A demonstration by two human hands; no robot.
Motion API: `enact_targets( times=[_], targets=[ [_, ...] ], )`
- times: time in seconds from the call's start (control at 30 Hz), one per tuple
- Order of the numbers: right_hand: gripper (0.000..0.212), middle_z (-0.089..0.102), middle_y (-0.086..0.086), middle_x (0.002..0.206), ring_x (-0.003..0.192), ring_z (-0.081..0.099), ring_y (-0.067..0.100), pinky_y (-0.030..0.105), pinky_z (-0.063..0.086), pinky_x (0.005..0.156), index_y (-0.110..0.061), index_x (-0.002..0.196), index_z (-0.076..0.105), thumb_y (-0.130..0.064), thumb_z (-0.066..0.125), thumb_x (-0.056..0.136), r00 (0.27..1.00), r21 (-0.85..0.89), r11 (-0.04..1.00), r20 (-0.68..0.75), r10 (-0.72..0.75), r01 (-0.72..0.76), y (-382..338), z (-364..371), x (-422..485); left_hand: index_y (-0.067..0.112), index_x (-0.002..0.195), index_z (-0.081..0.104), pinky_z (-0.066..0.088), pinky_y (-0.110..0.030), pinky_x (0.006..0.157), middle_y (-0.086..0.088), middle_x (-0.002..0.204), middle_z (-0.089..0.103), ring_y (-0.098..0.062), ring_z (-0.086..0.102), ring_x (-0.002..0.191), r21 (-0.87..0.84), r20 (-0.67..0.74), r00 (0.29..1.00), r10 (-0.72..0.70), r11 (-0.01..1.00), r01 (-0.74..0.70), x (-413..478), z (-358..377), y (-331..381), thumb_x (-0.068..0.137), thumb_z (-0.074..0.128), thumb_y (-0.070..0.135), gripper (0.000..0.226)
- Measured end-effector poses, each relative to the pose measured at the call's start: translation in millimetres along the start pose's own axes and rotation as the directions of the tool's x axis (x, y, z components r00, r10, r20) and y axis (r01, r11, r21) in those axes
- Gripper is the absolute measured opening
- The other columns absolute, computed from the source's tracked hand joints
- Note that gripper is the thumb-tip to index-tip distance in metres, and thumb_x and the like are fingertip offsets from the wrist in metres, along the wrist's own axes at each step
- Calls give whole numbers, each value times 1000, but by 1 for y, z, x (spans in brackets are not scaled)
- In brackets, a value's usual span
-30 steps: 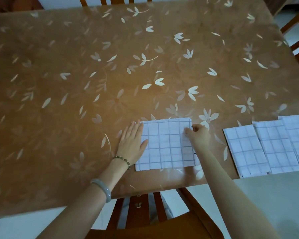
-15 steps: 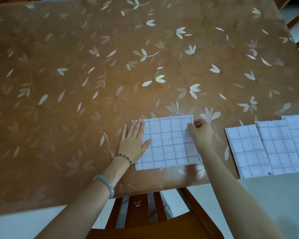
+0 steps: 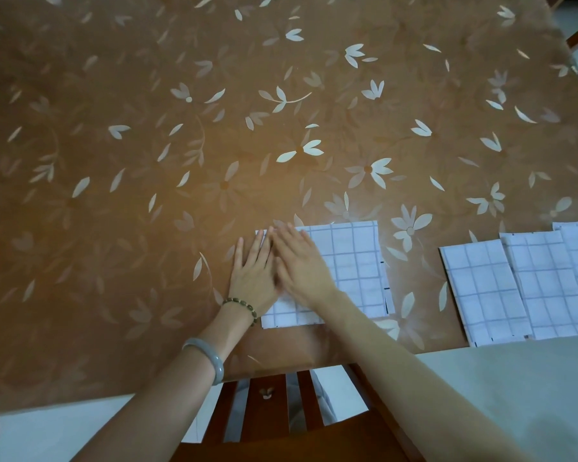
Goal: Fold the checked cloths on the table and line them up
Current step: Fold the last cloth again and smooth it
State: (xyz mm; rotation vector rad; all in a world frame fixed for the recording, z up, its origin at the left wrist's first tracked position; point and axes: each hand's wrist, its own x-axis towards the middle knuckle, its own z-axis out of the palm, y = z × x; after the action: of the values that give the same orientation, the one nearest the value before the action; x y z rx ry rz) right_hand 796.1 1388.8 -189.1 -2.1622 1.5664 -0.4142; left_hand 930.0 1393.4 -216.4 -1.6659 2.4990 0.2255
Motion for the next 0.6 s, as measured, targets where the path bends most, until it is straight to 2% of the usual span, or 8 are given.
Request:
enact_targets(
  times=[0.07,0.17,0.27,0.33,0.43,0.5,0.6],
  targets=[
    [53,41,13,147,139,34,27,45,25,115,-3,140,43,-28,27,96,996,-66,998,84,-10,16,-4,14,1,9,148,30,7,-53,115,-9,155,27,-23,11,146,27,-3,1000,-4,1000,4,0,0,2,88,37,45,71],
    [56,37,10,150,141,32,24,43,20,115,-6,143,38,-38,21,101,995,-164,986,98,29,-13,16,15,-7,10,149,26,7,-52,115,-7,157,22,-22,15,146,-13,-18,999,-29,999,29,0,0,2,91,26,46,69],
    [61,29,10,154,144,24,23,43,12,117,-5,147,28,-42,13,101,983,-262,958,105,150,-118,48,1,-19,12,151,20,5,-52,116,-4,158,17,-20,16,146,-49,-29,999,-42,998,41,0,0,1,94,21,60,75],
    [60,25,10,155,145,19,22,43,8,117,-6,148,23,-40,18,99,972,-311,929,57,229,-200,72,-11,-28,11,151,21,5,-51,116,-4,158,19,-20,18,146,-48,-34,998,-45,998,44,0,0,1,94,19,62,76],
    [63,16,8,158,146,6,18,42,0,119,-7,150,15,-41,12,97,942,-342,888,25,335,-307,104,-30,-42,11,151,20,4,-51,116,-4,158,19,-20,16,146,-37,-19,999,-48,998,47,0,-1,1,94,15,63,77],
    [65,17,9,158,147,7,20,44,-1,119,-5,150,17,-41,10,96,929,-359,866,-11,370,-349,115,-40,-47,12,152,19,3,-51,117,-4,159,17,-19,14,146,-37,-17,999,-49,998,49,0,-1,2,93,14,63,78],
    [63,28,16,153,144,21,27,49,2,118,0,145,29,-37,19,96,918,-387,834,-103,383,-392,107,-44,-44,12,152,18,2,-51,117,-4,159,17,-20,14,147,-46,-21,999,-50,998,49,0,-2,2,93,14,63,77]
  ],
)
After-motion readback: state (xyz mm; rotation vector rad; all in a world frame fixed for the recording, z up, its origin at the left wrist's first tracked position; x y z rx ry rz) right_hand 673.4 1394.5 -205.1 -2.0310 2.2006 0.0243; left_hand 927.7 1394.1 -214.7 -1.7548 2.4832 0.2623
